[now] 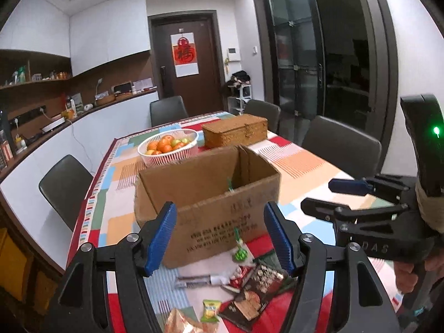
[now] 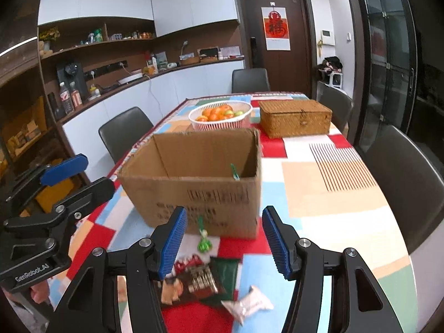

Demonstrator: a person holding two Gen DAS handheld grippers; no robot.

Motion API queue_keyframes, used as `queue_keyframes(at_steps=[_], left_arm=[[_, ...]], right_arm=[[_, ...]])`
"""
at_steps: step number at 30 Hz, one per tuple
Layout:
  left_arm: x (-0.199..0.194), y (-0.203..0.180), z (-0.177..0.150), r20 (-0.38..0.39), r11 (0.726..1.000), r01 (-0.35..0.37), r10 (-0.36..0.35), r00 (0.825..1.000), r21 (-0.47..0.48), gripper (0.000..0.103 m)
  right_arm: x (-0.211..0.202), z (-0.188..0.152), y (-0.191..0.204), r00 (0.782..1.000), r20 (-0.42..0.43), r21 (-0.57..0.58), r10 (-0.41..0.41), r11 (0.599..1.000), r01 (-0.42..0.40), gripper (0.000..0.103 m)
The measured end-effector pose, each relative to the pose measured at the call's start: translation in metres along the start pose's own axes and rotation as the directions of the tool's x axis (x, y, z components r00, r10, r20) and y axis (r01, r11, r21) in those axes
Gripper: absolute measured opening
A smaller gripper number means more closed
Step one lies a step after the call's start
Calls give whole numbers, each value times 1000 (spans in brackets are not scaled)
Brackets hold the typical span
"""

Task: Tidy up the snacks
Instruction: 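Grasp the dark cracker packet with the left tool while the right tool grasps the white pastry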

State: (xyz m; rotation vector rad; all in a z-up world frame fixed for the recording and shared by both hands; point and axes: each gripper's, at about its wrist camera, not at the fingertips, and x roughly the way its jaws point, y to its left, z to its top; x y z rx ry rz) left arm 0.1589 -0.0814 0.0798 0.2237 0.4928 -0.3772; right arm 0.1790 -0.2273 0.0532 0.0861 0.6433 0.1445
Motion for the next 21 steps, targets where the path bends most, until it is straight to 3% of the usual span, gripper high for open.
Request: queue_keyframes(at_steps=[9,21], left_arm=[[-1,-16,-43,-65,998,58,-56,996,28,65],[24,-26,-95,-181,991,131,-127,975,11,65]], right_arm=[[-1,-47,-1,994,-104,1,-21,1000,21,58],[18,-95,-7,971,-239,71,0,997,17,58]])
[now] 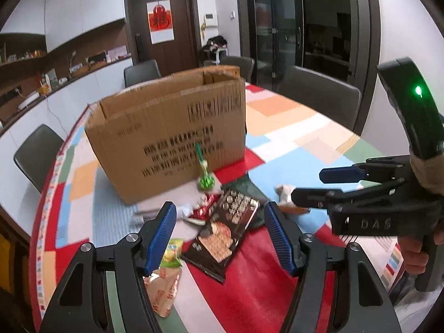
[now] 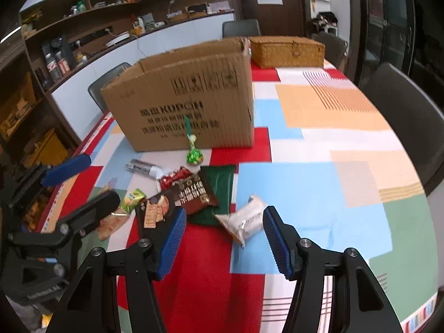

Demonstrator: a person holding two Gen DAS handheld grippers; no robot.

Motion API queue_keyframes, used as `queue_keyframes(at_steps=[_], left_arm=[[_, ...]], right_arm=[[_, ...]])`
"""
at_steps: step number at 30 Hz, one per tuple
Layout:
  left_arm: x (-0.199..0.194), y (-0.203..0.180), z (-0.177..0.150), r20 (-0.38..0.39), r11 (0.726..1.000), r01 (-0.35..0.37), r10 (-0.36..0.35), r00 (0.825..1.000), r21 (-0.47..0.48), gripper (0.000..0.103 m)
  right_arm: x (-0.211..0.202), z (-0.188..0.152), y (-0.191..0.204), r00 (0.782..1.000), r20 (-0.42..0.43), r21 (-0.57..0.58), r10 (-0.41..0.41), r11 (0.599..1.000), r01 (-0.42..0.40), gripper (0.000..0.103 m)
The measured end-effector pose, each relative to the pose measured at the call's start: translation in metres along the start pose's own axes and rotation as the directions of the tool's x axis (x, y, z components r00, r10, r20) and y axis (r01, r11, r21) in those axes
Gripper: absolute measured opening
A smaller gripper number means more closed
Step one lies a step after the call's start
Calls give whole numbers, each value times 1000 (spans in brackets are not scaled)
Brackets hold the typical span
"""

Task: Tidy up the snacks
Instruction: 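Grasp the dark cracker packet with the left tool while the right tool grasps the white pastry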

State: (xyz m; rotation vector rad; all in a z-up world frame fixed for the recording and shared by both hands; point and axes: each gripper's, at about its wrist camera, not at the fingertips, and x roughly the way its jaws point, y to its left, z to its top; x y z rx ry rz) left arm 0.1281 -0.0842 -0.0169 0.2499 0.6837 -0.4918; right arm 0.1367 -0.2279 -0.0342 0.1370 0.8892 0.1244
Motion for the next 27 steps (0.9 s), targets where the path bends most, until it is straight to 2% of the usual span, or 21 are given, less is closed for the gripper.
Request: queue_keyframes(at_steps=[4,8,27], left_arm=[[14,2,-11,-40,1000,16,-17,999,-13,65],[29,3,-17,-77,999,35,-37,996,-23,65],[89,11,-20,-202,994,98,-107,973,-52,65]], right_arm=[[12,-4,-8,999,-38,84,18,996,-15,58],[24,-7,-11,996,-81,118,28,993,-18,58],[65,-1,-28,986,-166,179,28,984,2,58]])
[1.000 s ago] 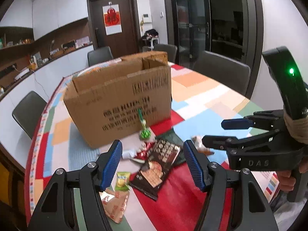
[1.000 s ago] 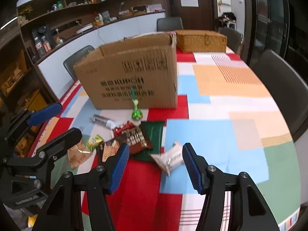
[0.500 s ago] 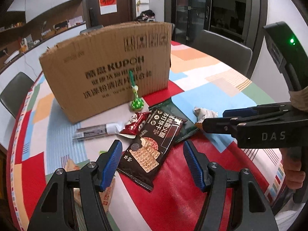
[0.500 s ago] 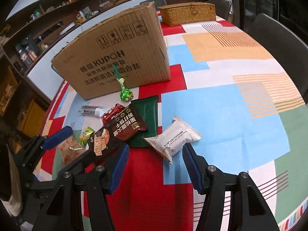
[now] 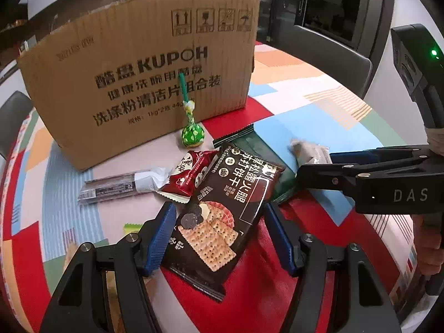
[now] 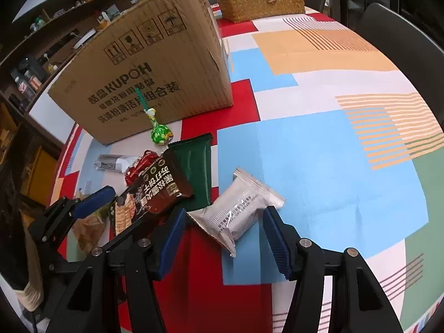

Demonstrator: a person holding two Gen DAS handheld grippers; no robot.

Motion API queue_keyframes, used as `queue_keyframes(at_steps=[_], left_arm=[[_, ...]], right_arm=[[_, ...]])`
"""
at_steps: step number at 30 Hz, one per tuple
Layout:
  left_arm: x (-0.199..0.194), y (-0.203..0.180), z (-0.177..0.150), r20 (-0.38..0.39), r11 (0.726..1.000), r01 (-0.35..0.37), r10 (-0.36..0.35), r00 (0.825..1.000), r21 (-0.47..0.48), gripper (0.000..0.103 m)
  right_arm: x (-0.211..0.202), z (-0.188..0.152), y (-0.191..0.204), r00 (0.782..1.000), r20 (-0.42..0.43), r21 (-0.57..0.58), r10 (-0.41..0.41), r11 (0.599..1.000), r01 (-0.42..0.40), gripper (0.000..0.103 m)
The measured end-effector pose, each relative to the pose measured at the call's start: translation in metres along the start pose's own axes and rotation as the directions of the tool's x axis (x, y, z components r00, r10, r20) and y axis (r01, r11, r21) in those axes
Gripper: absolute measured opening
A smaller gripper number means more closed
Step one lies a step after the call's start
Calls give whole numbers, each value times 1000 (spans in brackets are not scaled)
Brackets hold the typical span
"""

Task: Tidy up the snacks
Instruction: 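Grasp the dark cracker packet with the left tool while the right tool grasps the white pastry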

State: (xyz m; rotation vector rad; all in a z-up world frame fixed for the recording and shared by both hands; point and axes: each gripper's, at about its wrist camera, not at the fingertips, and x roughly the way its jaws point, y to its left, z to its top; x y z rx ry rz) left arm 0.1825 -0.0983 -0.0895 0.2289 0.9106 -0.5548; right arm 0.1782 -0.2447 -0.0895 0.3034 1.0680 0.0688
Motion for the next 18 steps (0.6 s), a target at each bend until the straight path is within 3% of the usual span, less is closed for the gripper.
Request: queue_keyframes(at_steps=[13,18], left_arm=[[21,0,16,-33,995,76,-78,996,-59,65],[21,-4,15,-38,995,81,-84,996,-59,51]], right_arm=[[15,14,-10,999,-31,39,36,999,-34,58],[17,17,-12,999,-20,50,40,998,-39,59]])
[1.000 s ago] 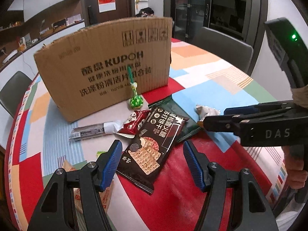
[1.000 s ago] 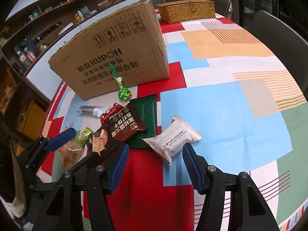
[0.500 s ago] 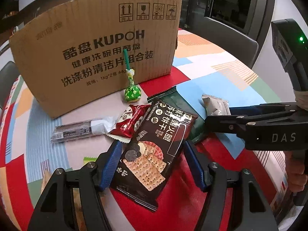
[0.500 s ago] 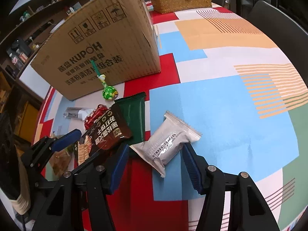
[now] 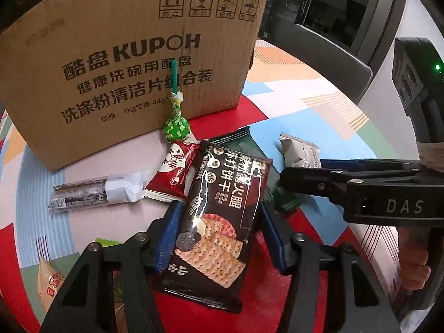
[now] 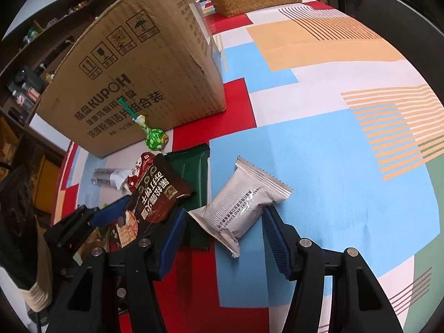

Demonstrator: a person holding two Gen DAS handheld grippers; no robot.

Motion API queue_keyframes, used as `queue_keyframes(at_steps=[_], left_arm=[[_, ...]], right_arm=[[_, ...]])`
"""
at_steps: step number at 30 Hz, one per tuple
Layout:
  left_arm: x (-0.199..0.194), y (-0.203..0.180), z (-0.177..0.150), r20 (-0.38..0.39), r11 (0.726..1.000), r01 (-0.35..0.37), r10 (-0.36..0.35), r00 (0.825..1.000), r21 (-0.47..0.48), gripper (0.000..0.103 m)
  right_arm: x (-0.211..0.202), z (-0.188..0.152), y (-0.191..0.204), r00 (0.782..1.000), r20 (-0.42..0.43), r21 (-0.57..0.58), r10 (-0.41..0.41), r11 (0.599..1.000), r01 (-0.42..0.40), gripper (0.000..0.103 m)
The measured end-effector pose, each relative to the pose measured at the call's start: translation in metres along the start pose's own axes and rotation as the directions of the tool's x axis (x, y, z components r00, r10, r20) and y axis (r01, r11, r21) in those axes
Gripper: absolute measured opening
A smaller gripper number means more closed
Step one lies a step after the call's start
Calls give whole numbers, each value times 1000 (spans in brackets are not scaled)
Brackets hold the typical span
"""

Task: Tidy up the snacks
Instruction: 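Grasp the dark cracker packet with the left tool while the right tool grasps the white pastry, then lift the cracker packet and white pastry toward the cardboard box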

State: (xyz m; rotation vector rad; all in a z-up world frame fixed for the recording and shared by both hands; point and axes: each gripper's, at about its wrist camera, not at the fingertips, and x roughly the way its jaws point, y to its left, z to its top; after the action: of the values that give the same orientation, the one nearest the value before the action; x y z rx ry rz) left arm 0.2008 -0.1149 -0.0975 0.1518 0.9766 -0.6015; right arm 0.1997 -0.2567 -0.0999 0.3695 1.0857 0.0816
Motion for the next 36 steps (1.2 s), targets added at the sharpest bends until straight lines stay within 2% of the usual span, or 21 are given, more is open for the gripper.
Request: queue_keyframes(at_steps=[3,5,8,11,15,16,17,19,24,32,36], left_arm=[[-1,0,-1,3,1000,-1,1,1000,-8,51],[-2,0,-1,3,1000,0,0,1000,-15,51],[-1,-3,-1,0,1000,9,-9,1000,-18,50],[-2,-8,-1,-1,1000,8,-8,1000,-11,50],[-9,-12,0,22,1000,-1,1,1000,-12,50],[-12,-13,2,31,1000,-4,4,1000,-12,50],[-16,-14,3,41,1000,-7,7,999,-12,50],[-22,-14,8,59,1000,-19,20,998,-12,50],[-32,-16,18,101,997,-72,72,992,3,51],[-32,-18,26,126,995,-95,92,988,22,51],[-28,-16,27,118,996,-90,87,989,15,51]], right_arm=[[0,-1,0,1000,7,-14,-5,1000,5,56],[-1,-2,-1,1000,14,-17,-19,1000,19,36],[0,-3,-6,999,17,-16,-40,999,40,20],[-1,-3,-12,999,19,-8,-44,999,45,13],[-3,-4,-16,1000,6,12,-21,1000,21,13],[-4,-5,-17,1000,-4,22,-14,1000,15,17],[-5,-5,-17,1000,-15,26,-10,1000,10,28],[-10,-6,-18,1000,-10,41,-8,999,9,42],[-24,4,-18,997,77,80,-13,997,7,43],[-2,23,-32,999,43,209,16,978,-24,43],[2,30,-30,998,60,201,0,980,-12,44]])
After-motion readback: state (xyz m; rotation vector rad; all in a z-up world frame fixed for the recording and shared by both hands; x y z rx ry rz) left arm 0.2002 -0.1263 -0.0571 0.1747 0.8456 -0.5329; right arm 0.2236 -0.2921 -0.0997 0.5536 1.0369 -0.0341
